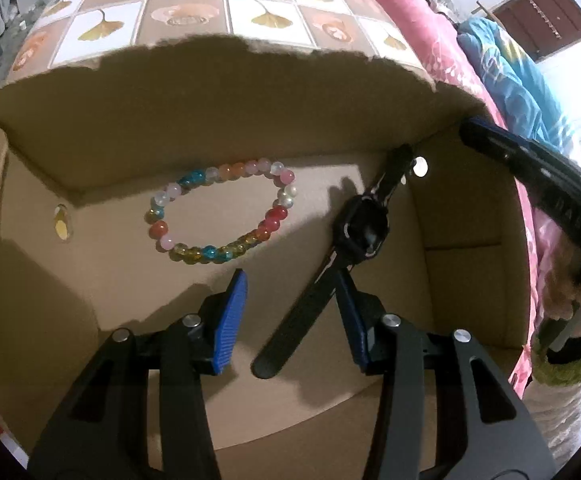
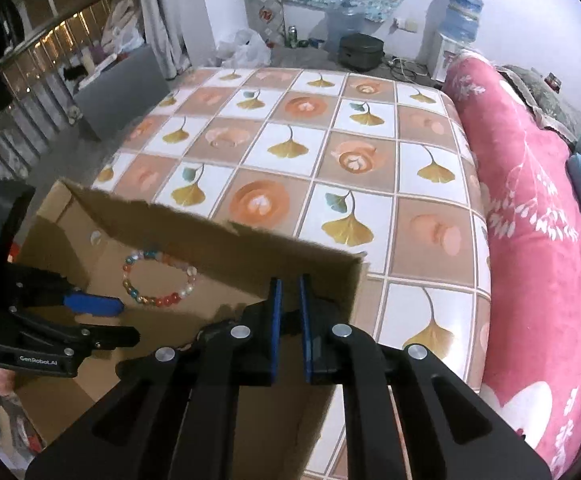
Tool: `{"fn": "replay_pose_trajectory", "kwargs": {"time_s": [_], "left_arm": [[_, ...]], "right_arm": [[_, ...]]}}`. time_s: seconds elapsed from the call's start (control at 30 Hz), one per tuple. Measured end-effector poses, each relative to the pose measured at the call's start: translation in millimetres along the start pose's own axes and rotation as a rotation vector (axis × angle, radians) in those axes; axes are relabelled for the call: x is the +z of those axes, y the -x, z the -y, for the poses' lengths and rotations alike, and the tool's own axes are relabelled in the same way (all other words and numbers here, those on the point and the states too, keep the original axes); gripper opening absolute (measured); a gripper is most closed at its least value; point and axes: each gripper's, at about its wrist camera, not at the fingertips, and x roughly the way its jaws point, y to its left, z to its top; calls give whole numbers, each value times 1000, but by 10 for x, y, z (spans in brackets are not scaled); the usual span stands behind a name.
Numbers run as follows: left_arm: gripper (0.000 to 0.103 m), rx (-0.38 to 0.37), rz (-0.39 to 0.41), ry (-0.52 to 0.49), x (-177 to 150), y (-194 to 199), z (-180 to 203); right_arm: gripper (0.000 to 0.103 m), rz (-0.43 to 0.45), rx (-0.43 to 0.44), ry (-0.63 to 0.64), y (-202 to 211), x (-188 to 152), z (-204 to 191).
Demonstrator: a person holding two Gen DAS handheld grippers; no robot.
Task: Organize jewelry
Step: 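Carry the watch with the left tool into the box and open, then move both tools back over the pink bead bracelet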
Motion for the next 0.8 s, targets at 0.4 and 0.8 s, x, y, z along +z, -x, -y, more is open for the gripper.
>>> {"fn": "replay_pose_trajectory", "kwargs": {"time_s": [0.4,0.8], "left_arm": [[56,-172,323,-179,-662,1048,197],[84,-138,471,-367,-2263,1199,269]], "right_arm": [[28,217,84,-60,914,-205,67],[64,420,113,-33,1822,-1716,-199]]}}
